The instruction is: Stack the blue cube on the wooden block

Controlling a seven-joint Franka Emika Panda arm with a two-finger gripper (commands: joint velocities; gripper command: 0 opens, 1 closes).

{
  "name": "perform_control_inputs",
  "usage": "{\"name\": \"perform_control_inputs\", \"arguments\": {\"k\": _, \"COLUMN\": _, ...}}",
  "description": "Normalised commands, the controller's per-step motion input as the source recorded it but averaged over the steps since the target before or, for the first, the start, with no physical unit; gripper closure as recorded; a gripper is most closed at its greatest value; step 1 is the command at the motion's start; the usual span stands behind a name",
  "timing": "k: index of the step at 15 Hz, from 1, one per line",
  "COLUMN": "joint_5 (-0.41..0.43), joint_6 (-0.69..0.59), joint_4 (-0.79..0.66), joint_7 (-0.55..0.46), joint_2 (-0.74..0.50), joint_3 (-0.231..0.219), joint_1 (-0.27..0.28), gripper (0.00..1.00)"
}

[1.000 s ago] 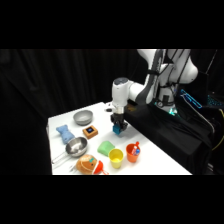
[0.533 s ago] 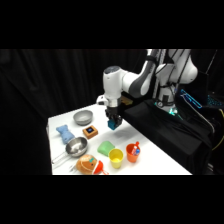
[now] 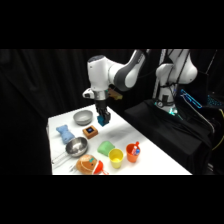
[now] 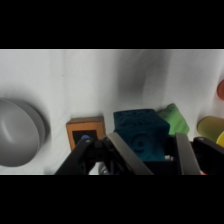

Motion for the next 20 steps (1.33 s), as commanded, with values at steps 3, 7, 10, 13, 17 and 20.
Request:
{"name": "perform_control_inputs", "arguments": {"k": 3, "joint_5": 0.213, "joint_6": -0.2, "joint_4": 0.51, "joint_7": -0.14, "joint_2": 0.32, "joint_3": 0.055, "joint_1": -0.154, "gripper": 0.76}}
{"name": "perform_control_inputs", "arguments": {"k": 7, "joint_5": 0.173, "joint_6": -0.21, "joint_4": 0.49, "joint_7": -0.13, "joint_2": 0.31, "joint_3": 0.038, "joint_1": -0.15, "gripper": 0.76}}
{"name": "perform_control_inputs", "arguments": {"k": 10, "joint_5": 0.145, "joint_6": -0.24, "joint_4": 0.4, "joint_7": -0.16, "joint_2": 0.19, "joint_3": 0.016, "joint_1": -0.146, "gripper": 0.76}}
{"name": "perform_control_inputs", "arguments": {"k": 13, "joint_5": 0.14, "joint_6": -0.22, "joint_4": 0.34, "joint_7": -0.16, "joint_2": 0.16, "joint_3": 0.02, "joint_1": -0.103, "gripper": 0.76}}
{"name": "perform_control_inputs", "arguments": {"k": 17, "joint_5": 0.17, "joint_6": -0.13, "joint_4": 0.28, "joint_7": -0.15, "joint_2": 0.2, "joint_3": 0.049, "joint_1": -0.071, "gripper": 0.76}}
{"name": "perform_control_inputs", "arguments": {"k": 20, "joint_5": 0.169, "joint_6": -0.03, "joint_4": 0.25, "joint_7": -0.12, "joint_2": 0.21, "joint_3": 0.06, "joint_1": -0.069, "gripper": 0.76}}
